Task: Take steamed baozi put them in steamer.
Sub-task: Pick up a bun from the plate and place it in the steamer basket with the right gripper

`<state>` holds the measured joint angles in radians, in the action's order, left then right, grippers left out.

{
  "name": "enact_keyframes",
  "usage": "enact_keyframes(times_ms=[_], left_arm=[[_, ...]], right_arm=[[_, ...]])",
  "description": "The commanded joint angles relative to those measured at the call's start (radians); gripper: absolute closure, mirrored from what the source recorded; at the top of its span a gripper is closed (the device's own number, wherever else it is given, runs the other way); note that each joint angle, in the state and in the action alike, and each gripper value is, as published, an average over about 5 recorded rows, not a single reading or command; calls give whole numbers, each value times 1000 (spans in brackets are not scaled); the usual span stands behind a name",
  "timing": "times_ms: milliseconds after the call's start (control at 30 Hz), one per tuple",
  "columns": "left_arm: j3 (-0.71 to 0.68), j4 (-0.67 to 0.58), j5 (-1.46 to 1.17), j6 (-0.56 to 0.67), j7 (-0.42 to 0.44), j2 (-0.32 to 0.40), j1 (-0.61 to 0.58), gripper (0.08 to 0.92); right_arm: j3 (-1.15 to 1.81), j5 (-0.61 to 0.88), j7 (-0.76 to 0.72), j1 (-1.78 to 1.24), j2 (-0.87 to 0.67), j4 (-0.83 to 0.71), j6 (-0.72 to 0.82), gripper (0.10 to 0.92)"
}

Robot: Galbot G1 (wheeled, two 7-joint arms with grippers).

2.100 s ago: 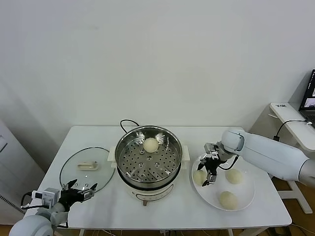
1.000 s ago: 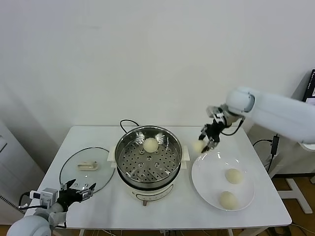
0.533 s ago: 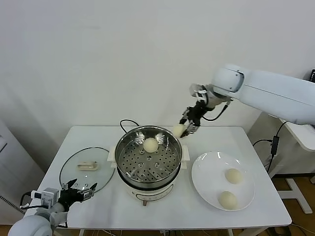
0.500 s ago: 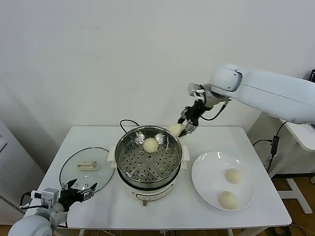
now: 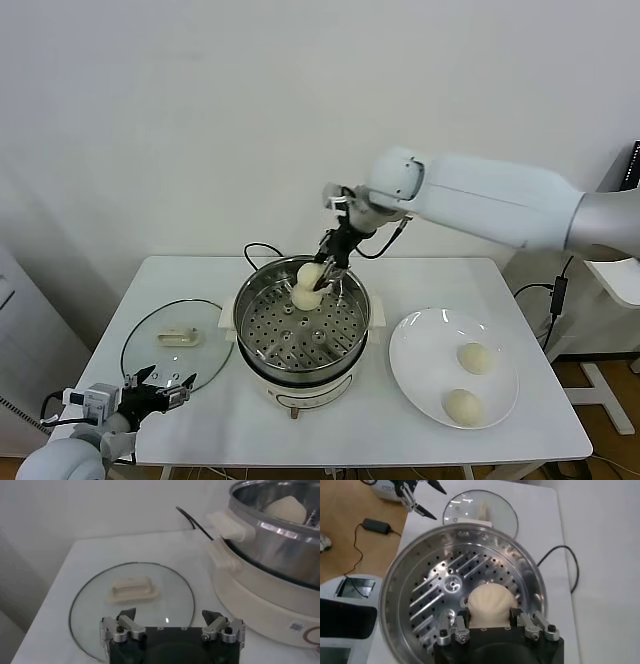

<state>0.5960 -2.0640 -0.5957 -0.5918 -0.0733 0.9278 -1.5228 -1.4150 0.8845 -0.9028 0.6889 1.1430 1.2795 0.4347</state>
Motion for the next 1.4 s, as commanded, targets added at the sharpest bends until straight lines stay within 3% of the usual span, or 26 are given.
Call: enact_keyframes(times_ms=[33,1133,1233,1400], left_arm=[[0,4,-1,1,1,-1,2,177],[-1,15,-10,6,3,-5,11,177],[-1,15,-10,6,3,-5,13,177],[-1,15,-11,4,3,-4,13,177]], right_arm=[[7,22,49,-61,76,-10,29,533],[30,-40,151,-179,199,-83,86,530],[31,-39,156,-185,202,-85,87,490],[36,-32,162,-185,205,-90,92,351]])
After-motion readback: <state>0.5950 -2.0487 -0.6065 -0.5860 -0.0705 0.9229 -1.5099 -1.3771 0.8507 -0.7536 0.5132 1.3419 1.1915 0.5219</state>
